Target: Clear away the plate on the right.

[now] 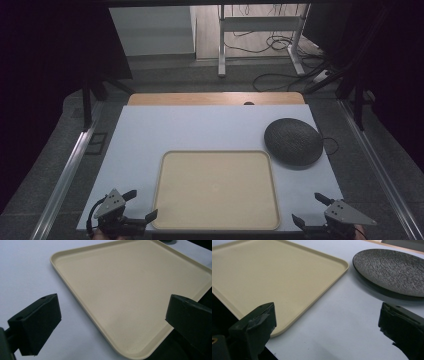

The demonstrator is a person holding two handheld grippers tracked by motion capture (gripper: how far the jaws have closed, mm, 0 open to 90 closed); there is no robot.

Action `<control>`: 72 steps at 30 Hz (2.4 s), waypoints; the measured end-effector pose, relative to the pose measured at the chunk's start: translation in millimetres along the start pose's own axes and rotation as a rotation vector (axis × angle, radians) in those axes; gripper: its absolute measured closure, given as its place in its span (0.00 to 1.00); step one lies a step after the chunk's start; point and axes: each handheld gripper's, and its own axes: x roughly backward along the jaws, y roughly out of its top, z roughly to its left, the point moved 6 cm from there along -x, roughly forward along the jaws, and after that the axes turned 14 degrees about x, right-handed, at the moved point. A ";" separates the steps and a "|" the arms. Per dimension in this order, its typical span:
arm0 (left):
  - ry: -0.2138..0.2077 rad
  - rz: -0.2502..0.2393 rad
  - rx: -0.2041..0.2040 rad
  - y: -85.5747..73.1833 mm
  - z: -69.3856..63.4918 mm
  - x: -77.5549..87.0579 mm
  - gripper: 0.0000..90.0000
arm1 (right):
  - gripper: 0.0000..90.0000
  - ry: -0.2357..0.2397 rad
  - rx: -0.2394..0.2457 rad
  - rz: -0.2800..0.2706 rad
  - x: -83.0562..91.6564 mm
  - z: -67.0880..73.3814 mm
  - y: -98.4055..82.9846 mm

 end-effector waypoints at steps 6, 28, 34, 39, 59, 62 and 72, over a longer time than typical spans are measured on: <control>-0.001 0.021 -0.016 -2.3 -1.0 -1.3 0.00 | 0.01 0.004 0.019 0.004 -1.7 1.5 0.1; 0.013 0.024 -0.020 -2.4 -0.6 -1.5 0.00 | 0.01 -0.005 0.088 0.038 -6.3 5.3 0.1; 0.024 0.014 -0.015 -1.9 -0.2 0.0 0.00 | 0.01 -0.004 0.089 0.033 -6.3 5.1 1.3; 0.036 -0.016 -0.004 -0.9 0.8 1.9 0.00 | 0.01 0.003 0.087 0.021 -7.6 4.1 3.7; 0.010 -0.041 0.008 1.4 -1.0 2.6 0.00 | 0.01 -0.008 0.098 0.026 -24.6 -6.7 7.0; 0.007 -0.042 0.007 1.5 -0.9 2.5 0.00 | 0.01 -0.012 0.096 0.024 -27.9 -9.7 7.4; 0.009 -0.042 -0.017 1.3 -1.4 1.2 0.00 | 0.00 -0.017 0.106 0.020 -39.4 -15.1 11.0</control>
